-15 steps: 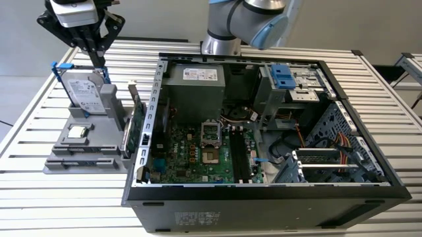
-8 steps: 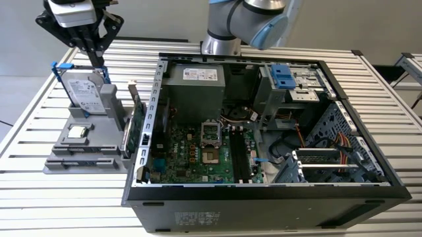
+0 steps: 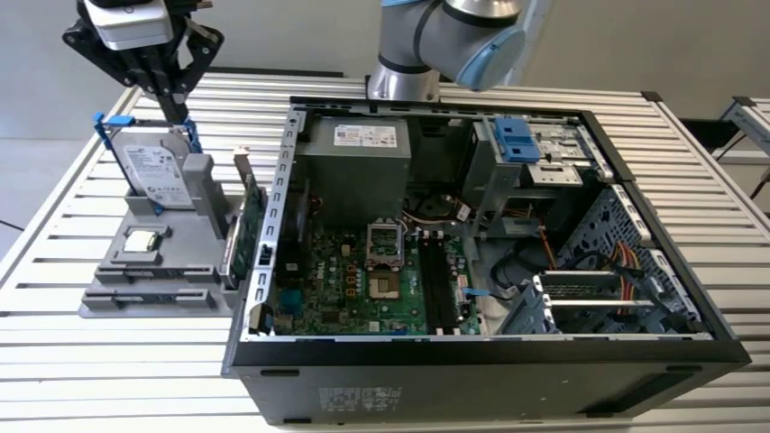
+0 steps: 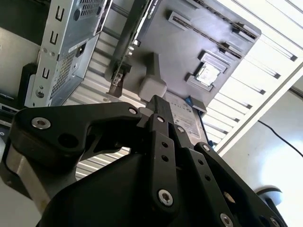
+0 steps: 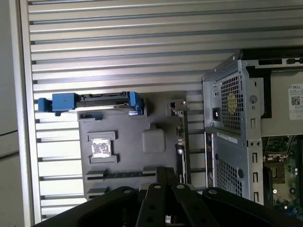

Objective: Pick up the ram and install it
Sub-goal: 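Reach for the ram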

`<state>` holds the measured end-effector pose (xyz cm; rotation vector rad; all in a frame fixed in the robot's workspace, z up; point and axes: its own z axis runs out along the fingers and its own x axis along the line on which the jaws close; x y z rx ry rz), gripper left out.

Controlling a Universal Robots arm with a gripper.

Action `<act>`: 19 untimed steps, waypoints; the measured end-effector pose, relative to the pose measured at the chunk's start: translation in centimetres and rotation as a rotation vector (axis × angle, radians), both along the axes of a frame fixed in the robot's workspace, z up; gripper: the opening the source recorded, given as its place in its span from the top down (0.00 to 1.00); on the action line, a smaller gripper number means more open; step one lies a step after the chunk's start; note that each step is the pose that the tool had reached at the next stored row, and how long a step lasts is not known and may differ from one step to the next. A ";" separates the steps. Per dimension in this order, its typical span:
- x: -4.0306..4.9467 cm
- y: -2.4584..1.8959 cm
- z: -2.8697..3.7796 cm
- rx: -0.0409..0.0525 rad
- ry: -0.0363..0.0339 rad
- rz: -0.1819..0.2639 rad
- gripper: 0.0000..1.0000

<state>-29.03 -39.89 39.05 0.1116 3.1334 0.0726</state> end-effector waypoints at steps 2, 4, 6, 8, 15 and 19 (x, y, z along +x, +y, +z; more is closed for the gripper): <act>-0.05 0.00 -0.01 0.0000 0.0000 0.000 1.00; -0.09 0.00 -0.01 0.0000 0.0000 0.000 1.00; -0.14 0.00 -0.01 0.0000 0.0001 0.000 1.00; -0.23 0.00 -0.01 0.0000 0.0002 0.000 1.00; -0.59 0.00 -0.02 0.0001 0.0001 0.000 1.00; -0.73 0.00 -0.02 0.0000 0.0002 0.000 1.00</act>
